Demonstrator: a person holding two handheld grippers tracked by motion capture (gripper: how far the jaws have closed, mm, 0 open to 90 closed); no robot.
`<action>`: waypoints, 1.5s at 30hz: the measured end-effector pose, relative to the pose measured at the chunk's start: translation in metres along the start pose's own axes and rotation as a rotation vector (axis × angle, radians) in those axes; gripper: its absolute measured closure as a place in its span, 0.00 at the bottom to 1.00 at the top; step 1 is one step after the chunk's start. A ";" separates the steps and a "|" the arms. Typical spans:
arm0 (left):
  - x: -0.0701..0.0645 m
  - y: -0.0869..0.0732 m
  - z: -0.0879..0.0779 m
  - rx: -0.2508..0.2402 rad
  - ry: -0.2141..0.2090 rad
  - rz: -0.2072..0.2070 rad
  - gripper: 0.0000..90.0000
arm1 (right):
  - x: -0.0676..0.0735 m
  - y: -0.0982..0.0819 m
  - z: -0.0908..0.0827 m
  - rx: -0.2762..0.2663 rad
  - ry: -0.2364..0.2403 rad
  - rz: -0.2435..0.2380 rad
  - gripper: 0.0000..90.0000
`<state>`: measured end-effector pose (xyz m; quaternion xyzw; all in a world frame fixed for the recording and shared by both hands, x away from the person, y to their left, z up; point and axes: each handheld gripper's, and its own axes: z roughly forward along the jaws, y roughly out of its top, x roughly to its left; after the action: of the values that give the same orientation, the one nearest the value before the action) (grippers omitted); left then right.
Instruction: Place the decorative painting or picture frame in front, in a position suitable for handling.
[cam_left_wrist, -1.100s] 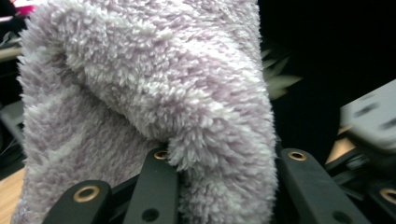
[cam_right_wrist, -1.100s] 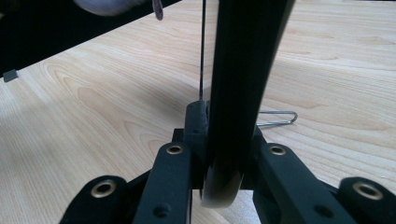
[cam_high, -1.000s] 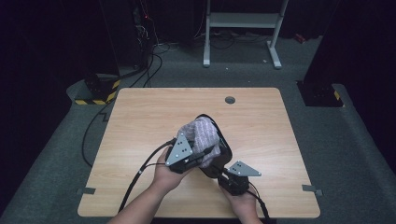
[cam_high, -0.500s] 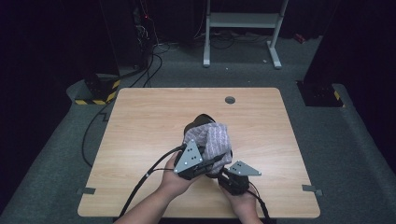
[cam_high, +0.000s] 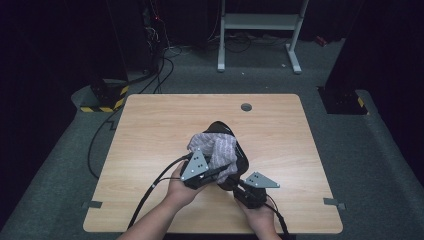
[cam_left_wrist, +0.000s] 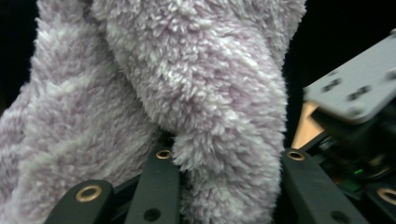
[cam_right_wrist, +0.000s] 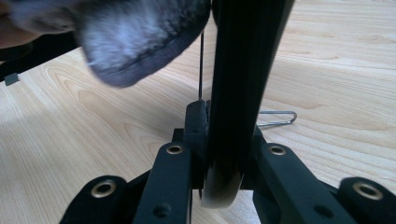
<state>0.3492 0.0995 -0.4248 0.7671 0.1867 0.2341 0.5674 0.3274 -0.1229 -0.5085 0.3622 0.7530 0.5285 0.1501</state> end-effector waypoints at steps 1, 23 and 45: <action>0.003 -0.002 0.000 0.008 0.012 0.001 0.79 | 0.000 0.000 0.000 -0.001 -0.002 -0.001 0.89; 0.087 -0.029 -0.011 0.166 0.278 -0.088 0.79 | 0.001 -0.001 0.001 0.003 -0.007 -0.013 0.89; 0.056 -0.031 -0.008 0.149 0.204 -0.060 0.79 | 0.000 -0.010 0.000 0.068 0.009 -0.017 0.82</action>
<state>0.3904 0.1457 -0.4438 0.7735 0.2831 0.2793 0.4935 0.3233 -0.1243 -0.5175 0.3580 0.7744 0.5029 0.1387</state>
